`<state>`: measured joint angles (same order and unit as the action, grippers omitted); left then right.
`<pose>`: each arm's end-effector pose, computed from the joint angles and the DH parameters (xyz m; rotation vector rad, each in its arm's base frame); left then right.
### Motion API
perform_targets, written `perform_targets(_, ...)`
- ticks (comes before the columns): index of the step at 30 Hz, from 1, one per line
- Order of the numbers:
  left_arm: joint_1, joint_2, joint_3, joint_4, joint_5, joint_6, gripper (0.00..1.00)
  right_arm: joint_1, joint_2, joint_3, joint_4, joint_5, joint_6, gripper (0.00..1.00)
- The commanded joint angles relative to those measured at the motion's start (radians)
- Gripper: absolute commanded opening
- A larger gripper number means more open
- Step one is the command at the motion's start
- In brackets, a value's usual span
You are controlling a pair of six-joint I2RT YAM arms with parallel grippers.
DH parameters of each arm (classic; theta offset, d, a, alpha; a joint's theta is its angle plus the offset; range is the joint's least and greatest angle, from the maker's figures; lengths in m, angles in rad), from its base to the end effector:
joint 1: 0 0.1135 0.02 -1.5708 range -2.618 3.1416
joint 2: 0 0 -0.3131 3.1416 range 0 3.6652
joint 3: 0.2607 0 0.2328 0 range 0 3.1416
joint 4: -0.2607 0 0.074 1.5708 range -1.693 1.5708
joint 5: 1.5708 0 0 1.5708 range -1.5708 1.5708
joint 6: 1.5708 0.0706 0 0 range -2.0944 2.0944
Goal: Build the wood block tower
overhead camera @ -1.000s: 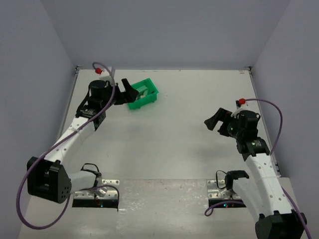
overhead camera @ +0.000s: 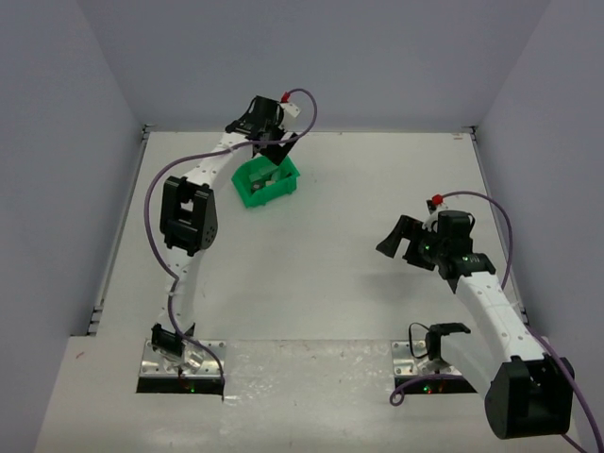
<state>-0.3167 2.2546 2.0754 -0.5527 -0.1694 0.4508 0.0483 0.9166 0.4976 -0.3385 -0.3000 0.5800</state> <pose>0.5327 -0.1620 0.2792 0.7812 2.1677 0.2638 0.1609 0.0287 0.2281 0.4750 2.3329 0.6576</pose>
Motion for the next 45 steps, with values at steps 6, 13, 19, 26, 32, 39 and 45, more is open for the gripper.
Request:
perform_targets(6, 0.060, 0.084, 0.068, -0.098, 0.099, 0.077, 0.95, -0.001, 0.069, 0.048, 0.038, -0.014, -0.009, 0.99)
perform_targets(13, 0.059, 0.151, 0.088, -0.130, 0.120, 0.069, 0.62, 0.000, 0.102, 0.059, 0.043, -0.013, -0.012, 0.99)
perform_targets(19, 0.059, 0.143, 0.085, -0.158, 0.188, 0.070, 0.52, -0.001, 0.100, 0.060, 0.042, -0.013, -0.014, 0.99)
perform_targets(26, 0.057, 0.120, 0.034, -0.185, 0.237, 0.083, 0.32, -0.001, 0.071, 0.055, 0.027, 0.001, -0.019, 0.99)
perform_targets(32, 0.057, 0.090, -0.017, -0.186, 0.235, 0.074, 0.08, -0.001, 0.033, 0.048, 0.017, 0.012, -0.019, 0.99)
perform_targets(39, 0.044, -0.009, -0.075, -0.116, 0.166, 0.030, 0.00, -0.001, -0.005, 0.041, 0.014, 0.025, -0.023, 0.99)
perform_targets(45, -0.013, -0.159, -0.134, -0.008, -0.022, -0.081, 0.00, -0.001, -0.033, 0.029, 0.021, 0.046, -0.020, 0.99)
